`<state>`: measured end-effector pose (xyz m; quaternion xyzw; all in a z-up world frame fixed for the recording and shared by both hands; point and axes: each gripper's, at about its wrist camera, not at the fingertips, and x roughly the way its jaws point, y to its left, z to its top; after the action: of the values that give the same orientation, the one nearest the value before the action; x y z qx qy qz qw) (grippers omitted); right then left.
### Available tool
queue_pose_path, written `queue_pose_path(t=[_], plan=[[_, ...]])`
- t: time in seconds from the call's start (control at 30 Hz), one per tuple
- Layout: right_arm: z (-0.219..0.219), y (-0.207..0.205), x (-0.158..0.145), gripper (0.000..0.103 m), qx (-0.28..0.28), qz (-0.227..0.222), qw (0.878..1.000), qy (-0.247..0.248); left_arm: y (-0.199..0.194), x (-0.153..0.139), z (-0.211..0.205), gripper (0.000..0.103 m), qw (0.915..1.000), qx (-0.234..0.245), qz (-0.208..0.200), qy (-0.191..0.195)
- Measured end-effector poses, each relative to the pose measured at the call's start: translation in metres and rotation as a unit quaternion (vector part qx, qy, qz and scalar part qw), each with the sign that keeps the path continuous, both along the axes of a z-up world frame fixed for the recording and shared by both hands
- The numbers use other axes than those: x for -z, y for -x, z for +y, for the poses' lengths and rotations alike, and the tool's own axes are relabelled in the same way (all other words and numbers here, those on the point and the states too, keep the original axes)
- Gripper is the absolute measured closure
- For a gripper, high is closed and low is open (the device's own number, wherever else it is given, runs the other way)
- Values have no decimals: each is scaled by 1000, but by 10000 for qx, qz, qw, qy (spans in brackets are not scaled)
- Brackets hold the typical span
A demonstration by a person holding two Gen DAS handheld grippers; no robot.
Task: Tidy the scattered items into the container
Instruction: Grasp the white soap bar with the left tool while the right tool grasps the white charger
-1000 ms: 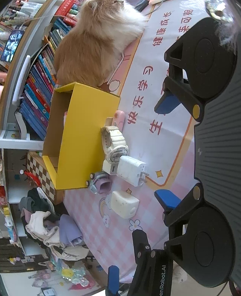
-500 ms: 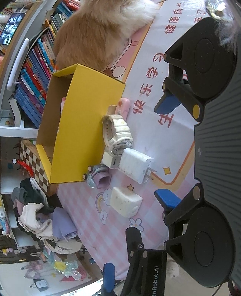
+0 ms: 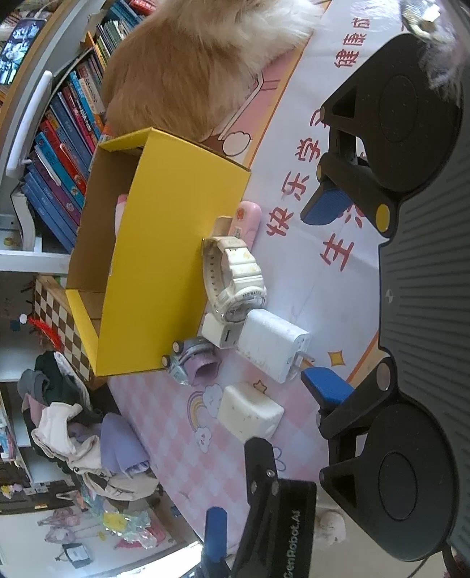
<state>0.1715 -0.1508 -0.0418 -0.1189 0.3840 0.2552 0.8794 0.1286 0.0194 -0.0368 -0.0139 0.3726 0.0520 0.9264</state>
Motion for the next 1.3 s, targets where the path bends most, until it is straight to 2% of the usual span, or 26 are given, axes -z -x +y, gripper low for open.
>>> queue_pose_path(t=[0.43, 0.77, 0.87, 1.0, 1.3], plan=[[13, -17, 11, 32, -600, 243, 9979, 65, -33, 16, 1, 30, 9989, -23, 360, 301], [30, -31, 16, 32, -1090, 306, 9936, 35, -56, 28, 7, 35, 9972, 5, 653, 371], [36, -35, 18, 32, -1183, 331, 9924, 32, -61, 31, 8, 44, 9962, 80, 748, 430], [45, -39, 23, 32, -1316, 370, 9906, 91, -63, 32, 7, 63, 9946, 241, 836, 559], [55, -49, 28, 32, -1344, 484, 9897, 103, -60, 29, 17, 68, 9938, 63, 895, 652]])
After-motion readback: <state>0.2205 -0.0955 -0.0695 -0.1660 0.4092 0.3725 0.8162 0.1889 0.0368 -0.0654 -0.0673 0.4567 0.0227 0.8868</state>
